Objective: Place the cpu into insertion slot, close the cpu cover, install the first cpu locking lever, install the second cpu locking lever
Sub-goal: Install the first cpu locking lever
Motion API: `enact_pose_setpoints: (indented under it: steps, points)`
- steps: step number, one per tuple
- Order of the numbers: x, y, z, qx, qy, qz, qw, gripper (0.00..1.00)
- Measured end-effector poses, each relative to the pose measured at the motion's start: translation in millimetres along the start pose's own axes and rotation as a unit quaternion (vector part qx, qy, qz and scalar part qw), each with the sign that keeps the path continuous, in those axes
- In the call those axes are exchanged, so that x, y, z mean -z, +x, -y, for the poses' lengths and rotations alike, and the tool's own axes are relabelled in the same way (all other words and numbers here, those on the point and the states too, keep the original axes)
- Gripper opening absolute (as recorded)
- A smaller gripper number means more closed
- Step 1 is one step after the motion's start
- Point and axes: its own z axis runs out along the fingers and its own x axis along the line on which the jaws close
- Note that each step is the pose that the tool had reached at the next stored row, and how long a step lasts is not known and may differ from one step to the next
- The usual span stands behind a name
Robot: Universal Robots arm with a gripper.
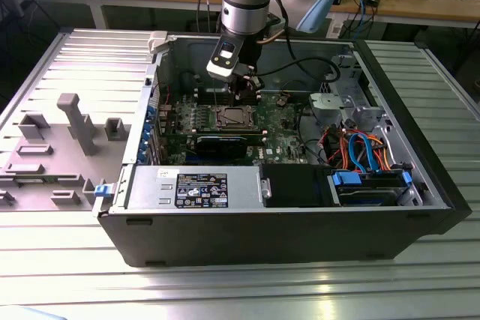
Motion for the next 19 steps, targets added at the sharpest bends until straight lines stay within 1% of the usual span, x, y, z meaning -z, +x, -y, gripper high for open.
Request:
enact_pose_setpoints:
  steps: [19]
  points:
    - [0.0,0.0,0.0,0.006,0.0001,0.0001,0.99998,0.11]
